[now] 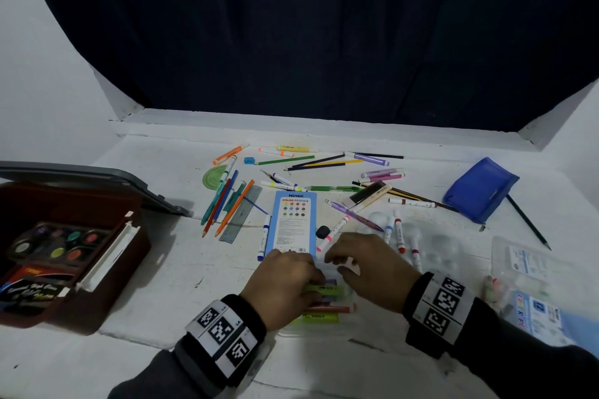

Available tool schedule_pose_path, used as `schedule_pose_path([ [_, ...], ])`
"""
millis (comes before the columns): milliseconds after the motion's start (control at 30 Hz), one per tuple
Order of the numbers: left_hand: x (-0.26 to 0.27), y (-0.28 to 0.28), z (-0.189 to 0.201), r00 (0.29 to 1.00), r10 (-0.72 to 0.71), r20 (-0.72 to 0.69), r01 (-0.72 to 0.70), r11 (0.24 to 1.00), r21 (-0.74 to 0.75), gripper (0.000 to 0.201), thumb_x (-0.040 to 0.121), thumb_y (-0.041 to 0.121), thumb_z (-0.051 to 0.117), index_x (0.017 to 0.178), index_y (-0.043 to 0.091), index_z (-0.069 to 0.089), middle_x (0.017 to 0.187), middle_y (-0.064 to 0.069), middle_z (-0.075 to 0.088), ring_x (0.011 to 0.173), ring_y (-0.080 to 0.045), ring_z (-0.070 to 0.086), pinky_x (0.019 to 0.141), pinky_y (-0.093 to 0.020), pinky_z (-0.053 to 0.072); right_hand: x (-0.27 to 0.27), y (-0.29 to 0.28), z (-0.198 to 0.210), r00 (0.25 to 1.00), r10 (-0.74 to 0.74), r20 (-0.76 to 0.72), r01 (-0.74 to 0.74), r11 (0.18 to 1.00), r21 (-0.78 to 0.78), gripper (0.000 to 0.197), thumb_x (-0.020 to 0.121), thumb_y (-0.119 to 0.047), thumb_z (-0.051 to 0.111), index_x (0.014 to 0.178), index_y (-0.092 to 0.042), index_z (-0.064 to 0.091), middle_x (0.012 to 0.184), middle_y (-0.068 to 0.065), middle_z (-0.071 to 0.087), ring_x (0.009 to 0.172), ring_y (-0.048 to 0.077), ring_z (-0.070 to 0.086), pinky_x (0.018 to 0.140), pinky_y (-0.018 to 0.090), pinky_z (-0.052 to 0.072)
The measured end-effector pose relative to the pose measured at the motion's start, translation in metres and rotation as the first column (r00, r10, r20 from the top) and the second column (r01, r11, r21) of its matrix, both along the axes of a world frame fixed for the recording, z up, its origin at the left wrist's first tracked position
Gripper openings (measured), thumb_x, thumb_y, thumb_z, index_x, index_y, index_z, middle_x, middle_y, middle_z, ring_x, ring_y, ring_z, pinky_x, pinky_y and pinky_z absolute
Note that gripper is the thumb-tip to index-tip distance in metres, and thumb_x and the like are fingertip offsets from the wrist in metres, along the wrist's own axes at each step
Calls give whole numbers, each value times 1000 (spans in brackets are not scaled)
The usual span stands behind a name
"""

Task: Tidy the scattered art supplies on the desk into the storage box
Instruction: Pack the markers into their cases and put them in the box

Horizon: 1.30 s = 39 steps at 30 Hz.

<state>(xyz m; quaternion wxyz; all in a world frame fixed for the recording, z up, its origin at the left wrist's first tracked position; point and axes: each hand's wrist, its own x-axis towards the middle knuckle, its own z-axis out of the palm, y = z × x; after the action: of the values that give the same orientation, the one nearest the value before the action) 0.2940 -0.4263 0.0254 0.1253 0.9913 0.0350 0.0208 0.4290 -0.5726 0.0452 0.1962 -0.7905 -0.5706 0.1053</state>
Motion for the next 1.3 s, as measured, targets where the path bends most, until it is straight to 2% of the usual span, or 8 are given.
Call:
schedule_pose_path([
  [167,0,-4,1,1000,12,-19,-12,1000,3,32,95,48,56,122,35,67,113,10,65,109,-13,56,96,-33,40,3,-6,-1,998,-2,71,16,979,-201,28,93,-32,56,121,-34,61,124,-8,45,115,11,40,98,29,41],
  [400,2,-5,-2,999,10,-35,-9,999,30,29,94,45,59,120,34,67,113,8,66,109,-16,57,99,-34,40,2,0,-9,999,39,-35,-48,949,-311,28,94,-33,54,120,-29,61,116,-3,53,107,16,52,89,29,44],
  [667,-6,7,3,997,12,79,-5,995,-96,23,90,46,63,107,32,72,99,11,67,89,-8,61,77,-24,48,9,6,4,1000,24,-20,-28,977,-213,25,93,-38,56,117,-30,60,117,-7,55,104,10,51,92,31,45],
  [733,-10,17,6,994,48,103,-32,988,-153,19,89,45,64,101,32,72,94,14,66,84,-5,59,72,-19,44,12,11,9,999,34,-32,-39,980,-195,23,94,-38,56,116,-31,60,116,-8,57,100,7,52,90,29,47],
  [900,-20,57,11,974,177,141,-129,946,-296,5,90,34,68,92,31,72,82,18,63,75,-1,56,69,-23,49,22,30,20,996,58,-70,-70,980,-187,22,93,-34,59,112,-26,65,108,-12,62,93,4,58,85,24,50],
  [1033,-18,102,5,907,364,210,-283,898,-337,5,89,25,69,92,28,71,80,17,63,72,0,57,64,-20,46,41,56,20,993,85,-76,-100,968,-229,17,92,-33,61,108,-27,67,105,-11,68,89,2,60,86,21,47],
  [1167,2,147,-3,846,518,123,-481,843,-243,18,93,17,61,109,15,68,101,-5,67,89,-20,61,79,-31,51,53,81,21,985,92,-149,-127,961,-245,18,92,-27,63,108,-20,68,97,-6,72,84,5,65,83,27,53],
  [1300,30,177,-19,815,578,-45,-578,804,-139,27,94,17,55,120,13,62,114,-13,59,105,-32,61,94,-37,51,56,105,12,985,107,-136,-144,943,-300,19,90,-36,63,107,-29,66,101,-9,69,88,5,63,86,35,54],
])
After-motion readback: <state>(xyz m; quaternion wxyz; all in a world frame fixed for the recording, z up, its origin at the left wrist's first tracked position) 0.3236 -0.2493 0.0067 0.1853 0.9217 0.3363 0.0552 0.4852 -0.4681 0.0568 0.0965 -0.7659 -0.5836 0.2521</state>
